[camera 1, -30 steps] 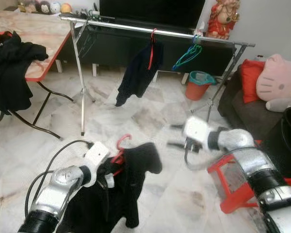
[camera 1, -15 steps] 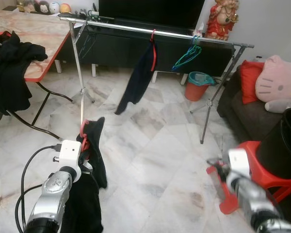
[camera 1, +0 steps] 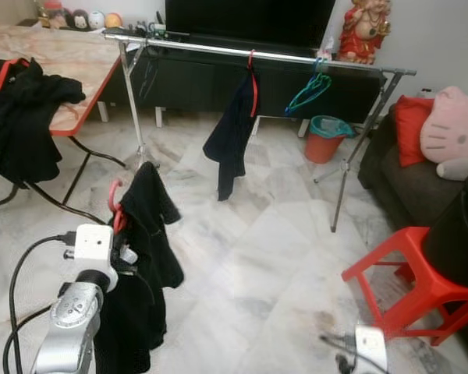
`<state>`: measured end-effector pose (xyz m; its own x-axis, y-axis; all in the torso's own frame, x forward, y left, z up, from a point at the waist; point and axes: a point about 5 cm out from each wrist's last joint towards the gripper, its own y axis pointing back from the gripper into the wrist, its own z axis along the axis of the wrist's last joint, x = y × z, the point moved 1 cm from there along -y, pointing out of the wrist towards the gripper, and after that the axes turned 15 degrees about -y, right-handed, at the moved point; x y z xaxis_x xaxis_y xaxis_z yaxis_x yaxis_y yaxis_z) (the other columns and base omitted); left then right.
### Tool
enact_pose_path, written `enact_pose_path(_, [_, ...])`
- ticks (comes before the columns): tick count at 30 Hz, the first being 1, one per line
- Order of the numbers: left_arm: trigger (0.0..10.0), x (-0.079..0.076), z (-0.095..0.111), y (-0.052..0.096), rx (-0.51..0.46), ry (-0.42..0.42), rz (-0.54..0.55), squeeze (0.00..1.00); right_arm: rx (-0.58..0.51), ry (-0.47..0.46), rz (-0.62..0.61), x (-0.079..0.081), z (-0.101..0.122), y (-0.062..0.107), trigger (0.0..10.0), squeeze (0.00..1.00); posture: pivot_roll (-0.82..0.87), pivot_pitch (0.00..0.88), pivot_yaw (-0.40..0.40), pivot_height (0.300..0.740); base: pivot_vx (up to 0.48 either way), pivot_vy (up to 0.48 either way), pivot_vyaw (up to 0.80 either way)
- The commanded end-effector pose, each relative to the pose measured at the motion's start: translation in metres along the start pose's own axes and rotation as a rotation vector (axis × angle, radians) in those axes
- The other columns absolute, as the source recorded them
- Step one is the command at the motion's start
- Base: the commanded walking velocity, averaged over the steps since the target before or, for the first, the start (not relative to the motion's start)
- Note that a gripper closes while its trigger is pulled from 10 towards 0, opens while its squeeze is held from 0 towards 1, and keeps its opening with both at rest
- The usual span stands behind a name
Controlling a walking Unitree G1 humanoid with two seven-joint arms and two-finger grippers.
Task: Hang hanger
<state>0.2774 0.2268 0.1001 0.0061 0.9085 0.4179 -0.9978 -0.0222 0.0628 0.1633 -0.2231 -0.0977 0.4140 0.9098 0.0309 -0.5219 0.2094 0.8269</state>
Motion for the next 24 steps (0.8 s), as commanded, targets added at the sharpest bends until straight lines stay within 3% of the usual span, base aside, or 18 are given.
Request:
enact_pose_path(1, [10.0, -0.007, 0.002, 0.0, -0.002, -0.006, -0.016, 0.0, 0.004, -0.005, -0.005, -0.001, 0.0, 0.0, 10.0, 0.0, 0.08, 0.0, -0.101, 0.74, 0.0, 0.0, 0.0])
enact_pose_path(4, [10.0, -0.013, -0.003, 0.002, 0.026, 0.001, -0.03, 0.0, 0.005, -0.01, 0.005, 0.0, -0.002, 0.0, 10.0, 0.0, 0.06, 0.0, -0.092, 0.74, 0.0, 0.0, 0.0])
enact_pose_path(6, [10.0, -0.014, -0.007, 0.001, 0.045, 0.025, -0.028, 0.0, 0.001, -0.063, 0.006, -0.001, -0.002, 0.0, 10.0, 0.0, 0.05, 0.0, -0.089, 0.74, 0.0, 0.0, 0.0])
enact_pose_path(10, [10.0, -0.012, -0.013, 0.001, 0.063, 0.012, -0.035, 0.0, -0.011, -0.017, 0.043, 0.008, 0.001, 0.0, 10.0, 0.0, 0.05, 0.0, -0.095, 0.74, 0.0, 0.0, 0.0])
enact_pose_path(17, [10.0, -0.009, -0.014, 0.002, 0.067, 0.012, -0.028, 0.0, -0.042, -0.029, 0.003, -0.009, 0.006, 0.0, 10.0, 0.0, 0.07, 0.0, -0.111, 0.74, 0.329, 0.0, 0.0])
enact_pose_path(24, [10.0, -0.012, -0.017, 0.002, 0.072, 0.014, -0.046, 0.0, -0.026, -0.023, 0.019, -0.007, 0.004, 0.001, 10.0, 0.0, 0.06, 0.0, -0.1, 0.74, 0.382, 0.0, 0.0])
